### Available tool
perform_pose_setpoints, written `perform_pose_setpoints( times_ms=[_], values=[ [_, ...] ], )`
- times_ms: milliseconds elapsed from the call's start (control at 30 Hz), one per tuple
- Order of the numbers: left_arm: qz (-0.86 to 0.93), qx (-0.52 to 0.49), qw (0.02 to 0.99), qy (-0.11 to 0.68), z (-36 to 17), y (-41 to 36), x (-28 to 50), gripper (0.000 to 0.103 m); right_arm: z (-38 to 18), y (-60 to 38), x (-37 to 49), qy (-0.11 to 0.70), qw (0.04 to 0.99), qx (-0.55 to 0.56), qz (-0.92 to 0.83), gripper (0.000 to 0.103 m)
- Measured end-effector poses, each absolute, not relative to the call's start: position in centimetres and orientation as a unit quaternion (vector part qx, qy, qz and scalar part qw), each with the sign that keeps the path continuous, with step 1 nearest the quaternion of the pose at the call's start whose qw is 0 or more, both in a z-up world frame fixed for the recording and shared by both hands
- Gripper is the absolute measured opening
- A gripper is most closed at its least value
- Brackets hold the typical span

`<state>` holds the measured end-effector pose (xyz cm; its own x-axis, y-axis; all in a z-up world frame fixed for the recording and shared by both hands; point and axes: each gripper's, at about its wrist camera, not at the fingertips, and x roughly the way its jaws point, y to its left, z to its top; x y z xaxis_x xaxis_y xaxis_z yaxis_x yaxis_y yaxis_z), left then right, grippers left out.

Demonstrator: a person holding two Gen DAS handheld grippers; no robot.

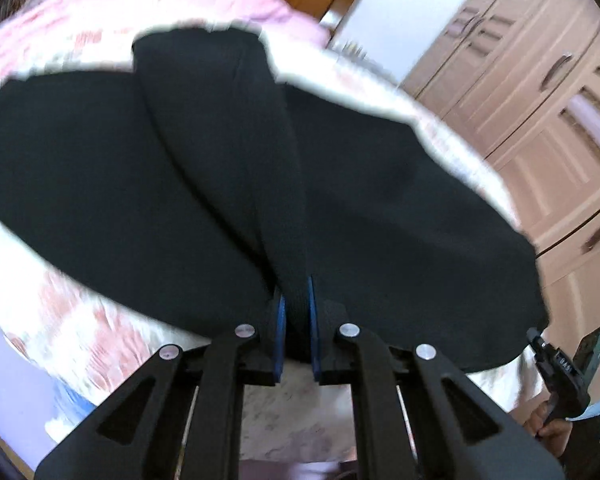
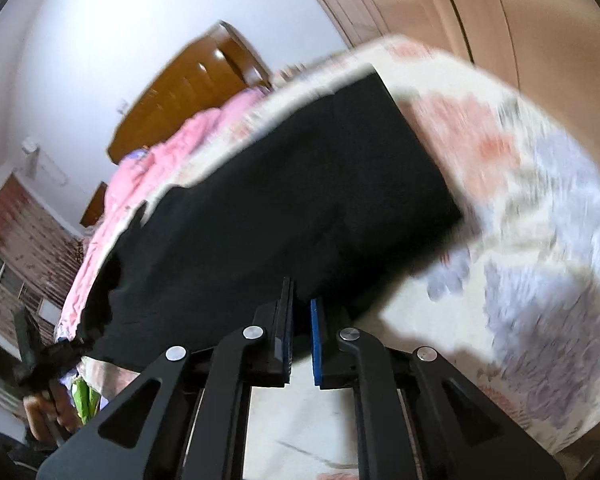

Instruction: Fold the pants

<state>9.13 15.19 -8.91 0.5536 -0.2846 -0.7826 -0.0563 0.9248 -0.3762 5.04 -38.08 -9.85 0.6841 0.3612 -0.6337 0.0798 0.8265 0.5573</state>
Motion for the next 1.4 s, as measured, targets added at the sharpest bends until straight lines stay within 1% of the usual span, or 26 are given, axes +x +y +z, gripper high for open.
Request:
perform_pose_setpoints(
  times_ms=[233,400,533,567,667,700,733,767,800,833,867,900,967,1033,1100,1200,1233,1333,1367,1400],
  values=[
    [-0.076,-0.150,0.882,0.441,-6.3,14.5,8.6,0.009,-8.1,-38.0,4.7,0.377,0.881,0.274,0.083,0.007],
    [-0.069,-0.159,0.862,0.476,-8.5,14.7,8.6,0.009,-10.0,-37.8,4.8,0.397,0.872,0.277,0.072,0.007],
    [-0.070,-0.139,0.867,0.473,-7.8,14.4,8.5,0.009,-8.9,-37.7,4.6,0.389,0.879,0.266,0.072,0.007],
    [-0.071,-0.137,0.863,0.481,-8.2,14.3,8.8,0.010,-9.0,-37.7,4.8,0.392,0.879,0.260,0.073,0.007],
    [-0.073,-0.132,0.864,0.481,-8.3,14.4,8.8,0.016,-10.3,-38.3,4.9,0.403,0.866,0.286,0.076,0.009],
    [-0.073,-0.126,0.864,0.481,-8.2,14.3,8.8,0.025,-10.3,-38.4,4.9,0.405,0.862,0.294,0.079,0.014],
    [-0.068,-0.118,0.867,0.480,-7.9,14.3,8.8,0.052,-10.1,-38.4,4.8,0.410,0.859,0.295,0.083,0.026],
    [-0.061,-0.114,0.870,0.477,-7.5,14.4,8.7,0.066,-9.6,-38.6,4.6,0.415,0.857,0.294,0.086,0.034],
    [-0.044,-0.105,0.881,0.460,-6.7,14.7,8.3,0.075,-9.1,-38.7,4.3,0.416,0.858,0.290,0.082,0.058],
    [-0.024,-0.090,0.893,0.440,-5.7,14.8,7.9,0.075,-8.3,-38.8,3.8,0.414,0.864,0.279,0.063,0.081],
    [-0.002,-0.065,0.910,0.410,-4.1,14.7,7.5,0.075,-6.8,-39.1,3.0,0.400,0.880,0.254,0.025,0.083],
    [0.003,-0.053,0.920,0.388,-2.9,14.5,7.3,0.076,-5.8,-39.1,2.5,0.384,0.892,0.236,0.005,0.083],
    [-0.015,-0.034,0.941,0.336,0.1,13.5,7.7,0.083,-3.4,-38.9,1.9,0.349,0.916,0.191,-0.039,0.083],
    [-0.062,-0.015,0.944,0.323,1.7,11.5,9.3,0.096,-0.9,-37.4,2.8,0.316,0.936,0.150,-0.026,0.085],
    [-0.135,0.019,0.923,0.359,1.8,7.9,13.1,0.097,-0.2,-35.2,5.5,0.326,0.939,0.112,0.016,0.089],
    [-0.187,0.069,0.898,0.393,-0.1,2.6,18.4,0.097,-1.9,-29.7,11.4,0.396,0.916,-0.003,0.061,0.089],
    [-0.193,0.084,0.885,0.415,-1.2,1.1,20.1,0.097,-2.9,-28.4,13.2,0.420,0.905,-0.032,0.061,0.089],
    [-0.190,0.105,0.847,0.485,-5.4,-1.8,25.1,0.097,-4.9,-27.1,16.5,0.457,0.883,-0.038,0.101,0.090],
    [-0.172,0.112,0.842,0.499,-6.6,-1.8,25.9,0.096,-6.4,-26.9,17.5,0.488,0.866,-0.058,0.096,0.090],
    [-0.153,0.116,0.836,0.513,-8.3,-1.7,26.7,0.101,-7.7,-26.9,17.3,0.507,0.855,-0.083,0.075,0.090]
  ],
)
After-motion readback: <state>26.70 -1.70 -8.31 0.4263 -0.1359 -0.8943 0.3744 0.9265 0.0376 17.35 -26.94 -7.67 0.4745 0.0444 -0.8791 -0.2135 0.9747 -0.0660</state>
